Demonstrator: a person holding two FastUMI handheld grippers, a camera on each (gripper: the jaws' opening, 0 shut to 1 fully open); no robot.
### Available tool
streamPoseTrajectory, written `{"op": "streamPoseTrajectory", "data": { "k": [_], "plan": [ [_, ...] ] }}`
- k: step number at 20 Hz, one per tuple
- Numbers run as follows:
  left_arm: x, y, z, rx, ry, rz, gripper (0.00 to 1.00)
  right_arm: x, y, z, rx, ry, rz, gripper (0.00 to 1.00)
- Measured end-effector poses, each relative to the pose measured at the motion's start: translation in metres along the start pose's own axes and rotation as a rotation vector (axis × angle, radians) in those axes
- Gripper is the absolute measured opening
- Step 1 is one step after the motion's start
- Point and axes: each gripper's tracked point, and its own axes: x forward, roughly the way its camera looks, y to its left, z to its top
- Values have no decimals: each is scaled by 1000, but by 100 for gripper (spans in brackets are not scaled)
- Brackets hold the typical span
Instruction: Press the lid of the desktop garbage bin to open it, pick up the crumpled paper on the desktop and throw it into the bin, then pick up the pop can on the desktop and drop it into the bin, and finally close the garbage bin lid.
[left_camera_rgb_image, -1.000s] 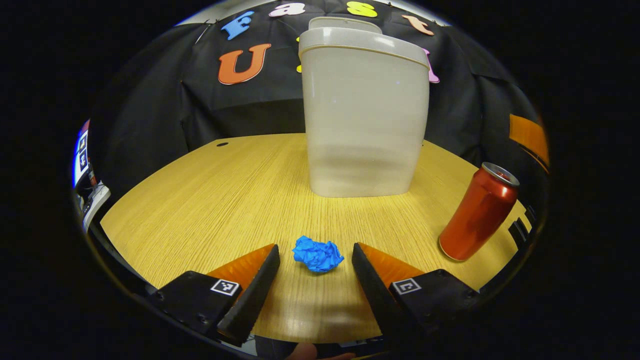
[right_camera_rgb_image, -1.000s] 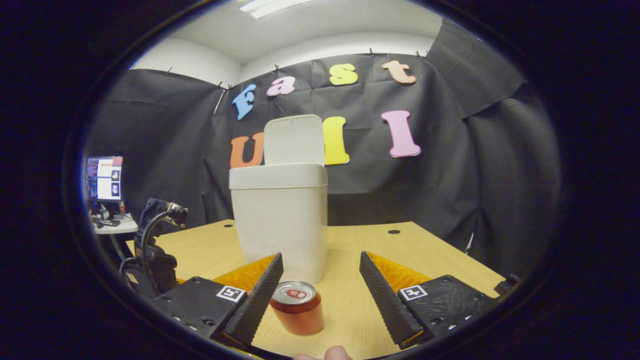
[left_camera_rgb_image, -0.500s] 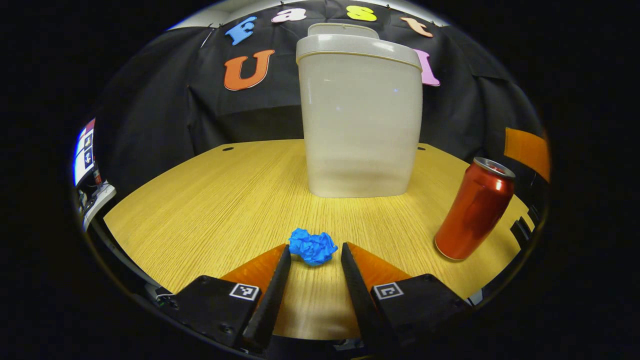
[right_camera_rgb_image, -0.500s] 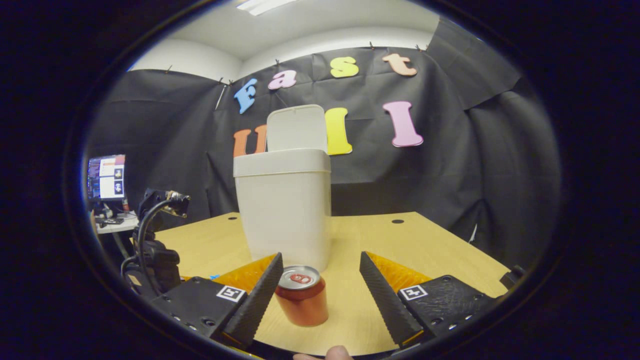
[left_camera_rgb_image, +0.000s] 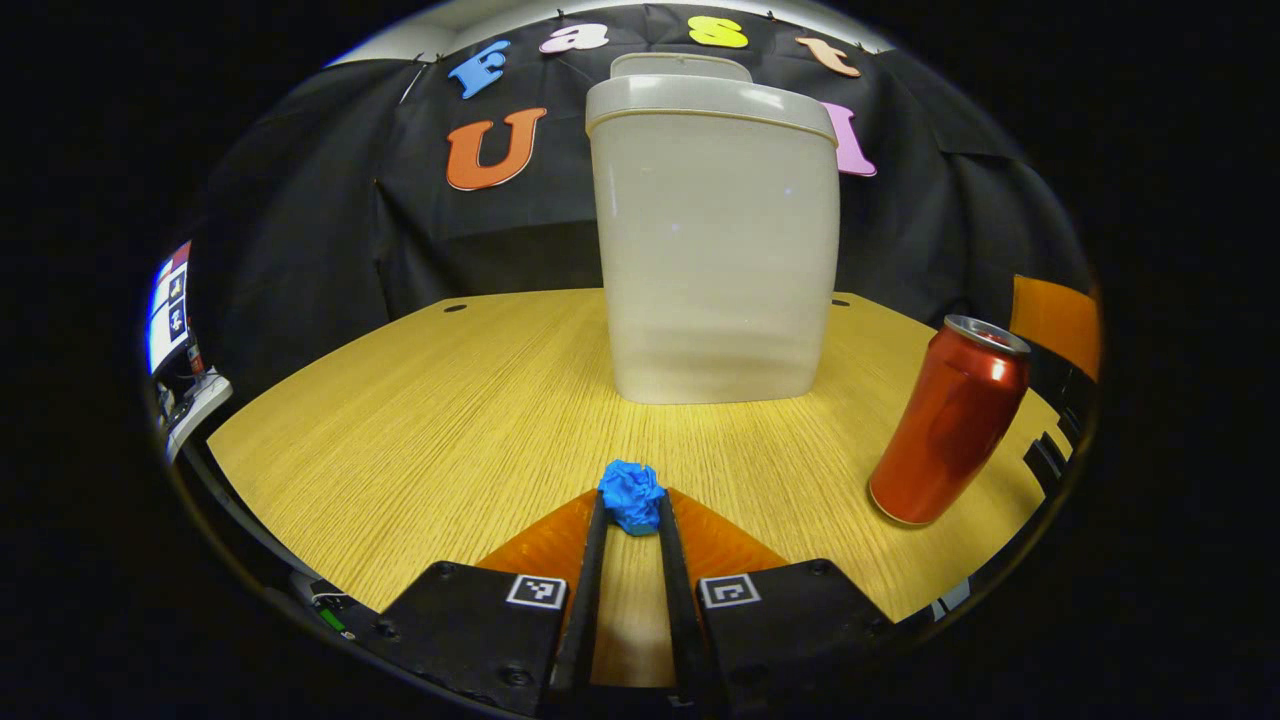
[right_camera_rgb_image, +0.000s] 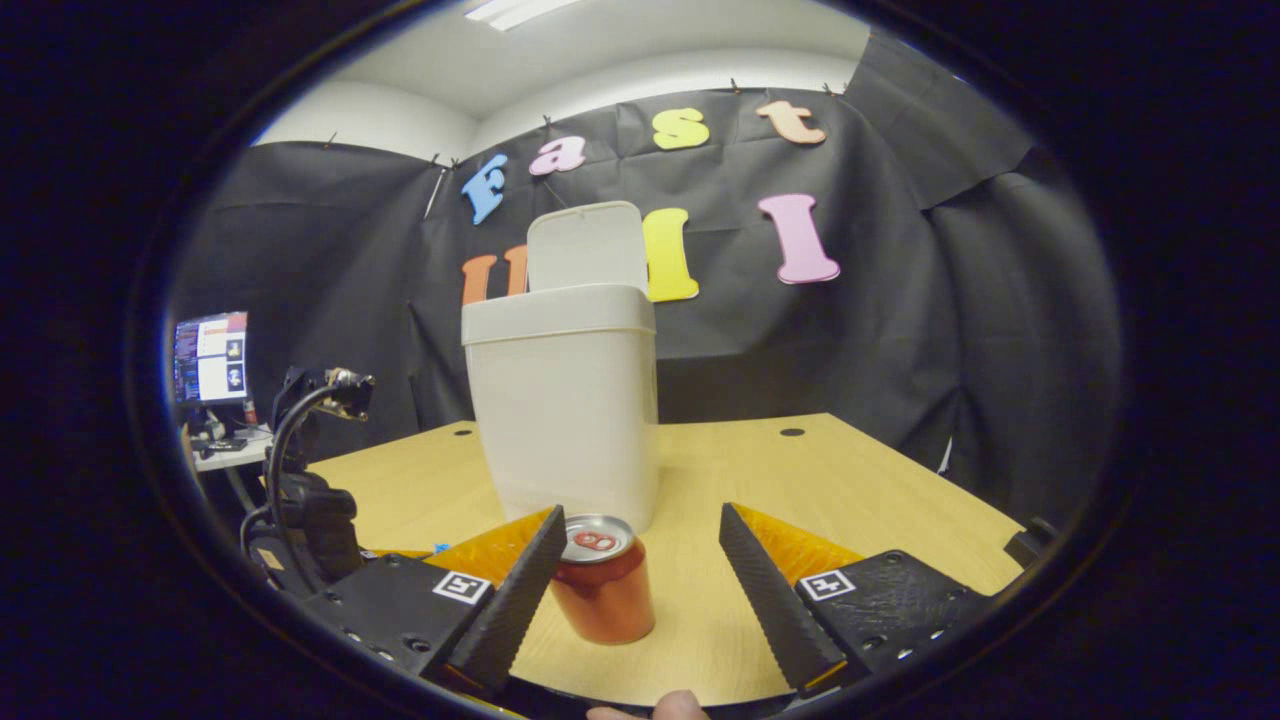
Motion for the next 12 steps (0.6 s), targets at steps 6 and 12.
{"op": "streamPoseTrajectory", "data": {
  "k": [6,12],
  "plan": [
    [-8,4,13,-38,-31,1,34,-2,11,4,-21,-18,6,96],
    [-14,13,36,-83,-79,-4,34,4,28,3,-37,-7,15,96]
  ]
}}
